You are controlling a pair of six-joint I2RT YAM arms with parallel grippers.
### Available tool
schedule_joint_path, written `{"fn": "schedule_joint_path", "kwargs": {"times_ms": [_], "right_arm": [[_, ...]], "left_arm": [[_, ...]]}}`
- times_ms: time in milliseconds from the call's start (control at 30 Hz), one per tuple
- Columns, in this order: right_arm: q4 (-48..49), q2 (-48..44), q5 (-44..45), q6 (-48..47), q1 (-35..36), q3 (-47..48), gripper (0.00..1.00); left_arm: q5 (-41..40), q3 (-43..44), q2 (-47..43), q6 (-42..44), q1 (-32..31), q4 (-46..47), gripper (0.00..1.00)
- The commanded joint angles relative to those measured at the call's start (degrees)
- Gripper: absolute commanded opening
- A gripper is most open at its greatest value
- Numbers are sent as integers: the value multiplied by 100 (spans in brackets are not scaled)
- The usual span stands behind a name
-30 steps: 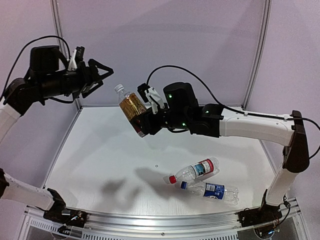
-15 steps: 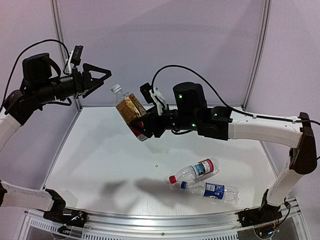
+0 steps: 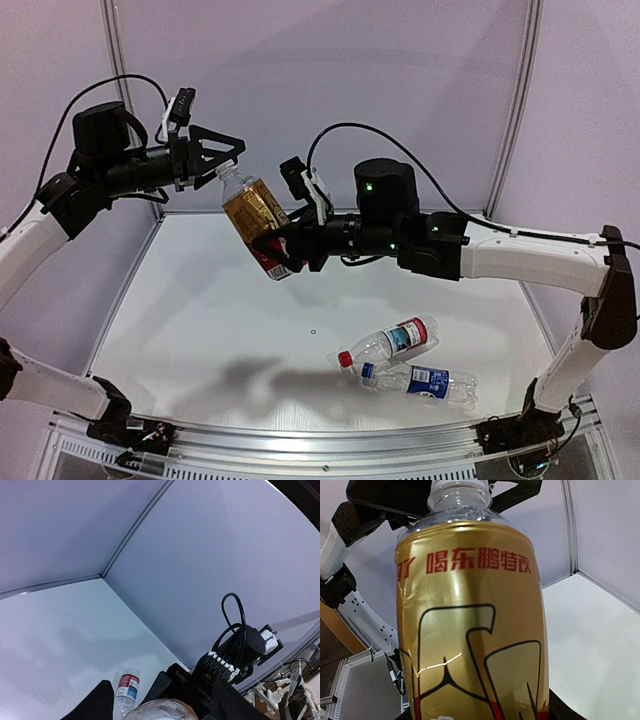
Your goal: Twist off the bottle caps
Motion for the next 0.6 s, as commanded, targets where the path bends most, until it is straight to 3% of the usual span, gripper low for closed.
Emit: {"fn": "schedule_joint_path", "kwargs": {"times_ms": [0,133,267,433,567], "right_arm": [[137,-153,-118,42,-8,-56,0],[133,-142,-124,45,-2,-56,0],[106,-134,-45,31,-8,-50,0],[-352,11,939,-155,-8,218,0],[-611,195,1352,-571,-8,388,0]], "left_arm": [[132,51,60,-79,-78,203,59],[-71,11,73,-89,-180,106,38],[-593,168,139,-181,-287,-398,27],[-1851,738,346,-531,-516,-1678,26],[-2602,1180,541,-1297,-583,-2562,26]]}}
